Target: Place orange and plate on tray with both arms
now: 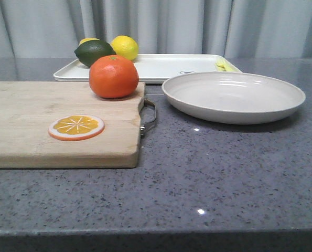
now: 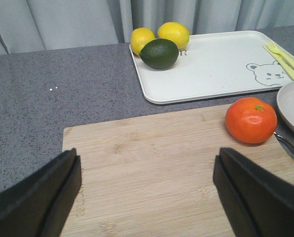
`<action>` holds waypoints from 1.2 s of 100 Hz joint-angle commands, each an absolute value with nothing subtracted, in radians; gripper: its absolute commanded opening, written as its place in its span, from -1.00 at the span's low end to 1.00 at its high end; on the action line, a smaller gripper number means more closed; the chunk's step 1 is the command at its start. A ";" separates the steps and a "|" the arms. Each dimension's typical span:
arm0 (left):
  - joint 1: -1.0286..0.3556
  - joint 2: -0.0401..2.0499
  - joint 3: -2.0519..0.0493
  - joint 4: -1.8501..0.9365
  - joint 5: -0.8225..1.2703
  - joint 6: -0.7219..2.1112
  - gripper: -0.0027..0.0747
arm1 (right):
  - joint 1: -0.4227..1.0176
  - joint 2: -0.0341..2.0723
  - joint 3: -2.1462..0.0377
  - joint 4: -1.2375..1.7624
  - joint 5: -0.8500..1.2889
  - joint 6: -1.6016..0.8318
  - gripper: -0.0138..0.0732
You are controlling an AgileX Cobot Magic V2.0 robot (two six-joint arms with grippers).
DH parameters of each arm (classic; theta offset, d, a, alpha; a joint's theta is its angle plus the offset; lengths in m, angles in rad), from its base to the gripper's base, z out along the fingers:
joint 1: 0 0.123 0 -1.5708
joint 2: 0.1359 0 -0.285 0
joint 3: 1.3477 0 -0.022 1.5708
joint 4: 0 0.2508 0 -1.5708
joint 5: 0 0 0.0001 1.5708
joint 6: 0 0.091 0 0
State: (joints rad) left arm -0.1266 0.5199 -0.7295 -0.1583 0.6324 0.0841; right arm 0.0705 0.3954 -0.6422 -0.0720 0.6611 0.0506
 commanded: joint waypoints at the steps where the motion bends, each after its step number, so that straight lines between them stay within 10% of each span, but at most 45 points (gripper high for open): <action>1: -0.127 0.532 -0.761 -0.178 0.564 0.076 0.48 | 0.072 0.414 -0.675 -0.080 0.593 0.051 0.44; 120: -0.476 1.345 -1.223 -0.477 0.560 0.504 0.55 | 0.072 0.414 -0.675 -0.080 0.611 0.051 0.44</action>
